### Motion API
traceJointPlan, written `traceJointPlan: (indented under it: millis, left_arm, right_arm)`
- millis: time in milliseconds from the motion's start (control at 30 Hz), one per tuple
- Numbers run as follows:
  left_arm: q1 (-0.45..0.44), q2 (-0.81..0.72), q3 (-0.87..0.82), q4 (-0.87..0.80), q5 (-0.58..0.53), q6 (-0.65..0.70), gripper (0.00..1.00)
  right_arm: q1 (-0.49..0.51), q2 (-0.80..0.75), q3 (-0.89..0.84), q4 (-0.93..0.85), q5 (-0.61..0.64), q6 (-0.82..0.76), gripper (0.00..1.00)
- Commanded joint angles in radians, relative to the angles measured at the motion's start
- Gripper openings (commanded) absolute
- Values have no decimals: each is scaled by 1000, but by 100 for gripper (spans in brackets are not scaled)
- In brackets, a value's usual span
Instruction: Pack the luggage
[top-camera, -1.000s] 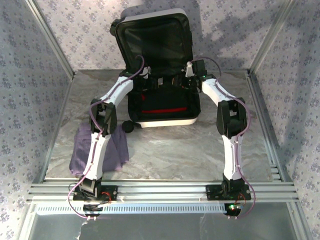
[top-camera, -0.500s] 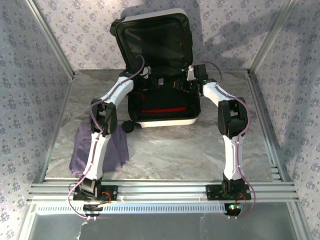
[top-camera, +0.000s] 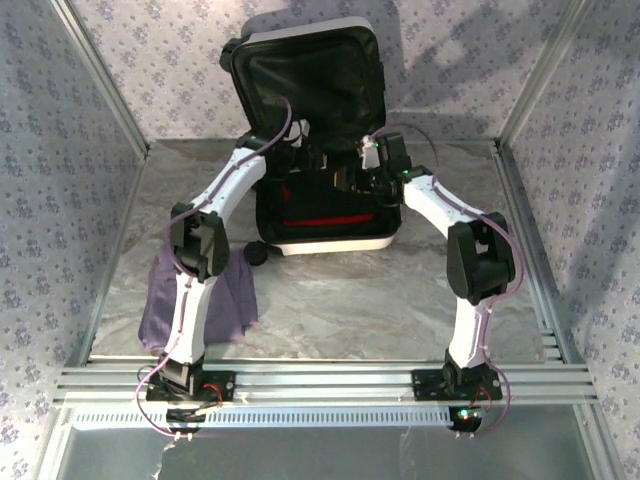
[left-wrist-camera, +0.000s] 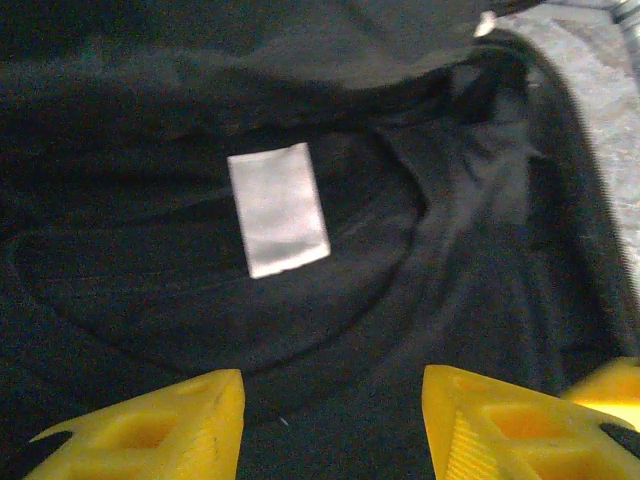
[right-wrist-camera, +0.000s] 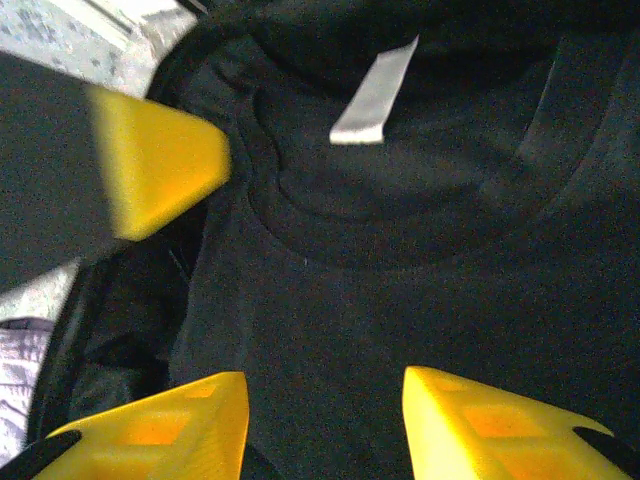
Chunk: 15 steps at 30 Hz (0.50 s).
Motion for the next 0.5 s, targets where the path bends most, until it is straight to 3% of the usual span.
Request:
traceJointPlan:
  millis: [0, 333, 467]
  left_arm:
    - [-19, -94, -56, -19, -14, 12, 50]
    - [-6, -350, -450, 17, -140, -32, 50]
    - [8, -504, -622, -12, -284, -41, 51]
  right_arm:
    - [1, 57, -32, 33, -10, 17, 46]
    - [-17, 121, -30, 33, -20, 10, 46]
    - [-17, 69, -36, 24, -23, -8, 46]
